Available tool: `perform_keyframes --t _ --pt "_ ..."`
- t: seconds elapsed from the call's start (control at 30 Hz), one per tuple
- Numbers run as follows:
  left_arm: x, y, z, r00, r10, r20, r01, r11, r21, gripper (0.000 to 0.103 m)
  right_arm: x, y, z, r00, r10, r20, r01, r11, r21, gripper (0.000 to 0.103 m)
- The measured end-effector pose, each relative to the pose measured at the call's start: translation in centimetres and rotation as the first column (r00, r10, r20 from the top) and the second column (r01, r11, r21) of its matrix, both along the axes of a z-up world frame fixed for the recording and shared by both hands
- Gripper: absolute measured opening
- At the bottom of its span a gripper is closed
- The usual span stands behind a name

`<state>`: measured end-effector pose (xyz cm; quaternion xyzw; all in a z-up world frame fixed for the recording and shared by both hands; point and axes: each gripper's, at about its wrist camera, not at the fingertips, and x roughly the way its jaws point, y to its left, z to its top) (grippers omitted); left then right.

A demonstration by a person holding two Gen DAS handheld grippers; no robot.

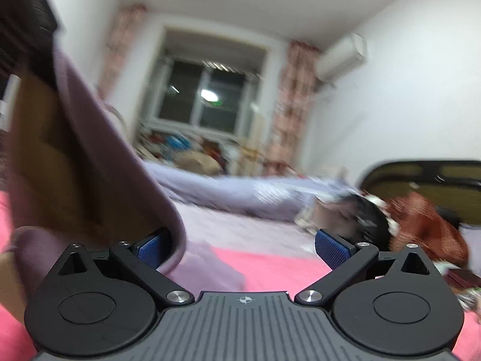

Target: Fold clothes

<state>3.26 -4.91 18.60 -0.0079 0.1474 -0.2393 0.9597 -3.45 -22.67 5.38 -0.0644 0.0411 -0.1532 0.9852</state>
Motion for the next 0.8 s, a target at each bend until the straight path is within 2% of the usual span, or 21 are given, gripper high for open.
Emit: perform_keyframes --t 0.07,0.13,0.17,0.23,0.27,0.33,0.4,0.47,0.53,0.57,0.6,0.67,0.7,0.73,0.77,0.8 --pt "-0.4 -0.6 -0.1 1.0 -0.007 0.009 0.007 1.0 0.0 0.003 -1.0 0.2 0.3 0.998 0.053 0.032 -0.054 0.997 0.058 0.101" --pt "-0.8 -1.0 0.2 1.0 -0.02 0.006 0.02 1.0 -0.016 0.003 -2.0 1.9 0.2 0.99 0.124 0.071 -0.127 0.991 0.035 0.102" --pt "-1.0 -1.1 0.4 1.0 -0.031 0.004 0.031 0.999 -0.023 0.003 -2.1 2.8 0.0 0.985 0.151 0.082 -0.152 0.988 0.003 0.103" --pt "-1.6 -1.3 0.8 0.999 -0.033 0.023 0.033 0.999 -0.008 0.003 -1.6 4.6 -1.0 0.988 0.141 0.055 -0.135 0.985 -0.108 0.103" --pt "-1.8 -1.4 0.9 0.999 -0.028 0.035 0.028 1.0 0.005 0.003 -1.2 4.4 -1.9 0.993 0.113 0.027 -0.109 0.987 -0.117 0.103" --pt "-2.1 -1.3 1.0 0.999 -0.001 0.053 -0.001 1.0 0.031 0.003 0.4 2.5 -2.7 0.999 0.028 -0.039 -0.031 0.997 -0.077 0.102" --pt "-1.7 -0.6 0.5 0.999 0.025 0.032 -0.025 0.999 0.027 0.009 1.0 -0.8 -3.7 0.995 -0.078 -0.067 0.074 0.995 -0.069 0.102" --pt "-1.5 0.0 -0.3 0.999 0.048 0.008 -0.048 0.999 0.016 0.009 1.6 -4.7 -4.3 0.975 -0.195 -0.104 0.187 0.979 -0.082 0.101" --pt "-1.4 0.4 -1.4 0.995 0.097 0.005 -0.097 0.995 0.025 0.009 2.3 -8.7 -5.1 0.943 -0.293 -0.156 0.283 0.956 -0.083 0.094" --pt "-1.3 0.5 -2.0 0.994 0.108 -0.012 -0.108 0.994 0.024 0.009 2.8 -10.6 -5.8 0.932 -0.304 -0.196 0.302 0.952 -0.04 0.077" --pt "-1.2 0.7 -2.7 0.992 0.12 -0.028 -0.119 0.993 0.023 0.009 3.2 -12.2 -6.3 0.927 -0.293 -0.234 0.303 0.953 0.007 0.052" --pt "-1.3 0.7 -4.3 0.991 0.115 -0.07 -0.113 0.993 0.031 0.009 3.6 -14.6 -6.5 0.932 -0.203 -0.3 0.248 0.961 0.121 0.026" --pt "-1.6 0.3 -5.3 0.992 0.095 -0.088 -0.092 0.995 0.047 0.012 3.4 -15.3 -6.6 0.933 -0.163 -0.321 0.22 0.963 0.152 0.017" --pt "-2.1 -0.2 -6.2 0.992 0.073 -0.105 -0.066 0.996 0.068 0.023 2.7 -15.1 -6.7 0.937 -0.133 -0.324 0.186 0.973 0.138 0.011" --pt "-2.7 -1.0 -7.3 0.992 0.04 -0.116 -0.029 0.995 0.1 0.044 2.3 -14.7 -6.6 0.942 -0.108 -0.318 0.15 0.982 0.111 0.009" --pt "-3.3 -1.9 -8.3 0.992 0.008 -0.126 0.009 0.991 0.134 0.052 1.9 -13.9 -6.4 0.947 -0.092 -0.308 0.124 0.989 0.086 0.009"
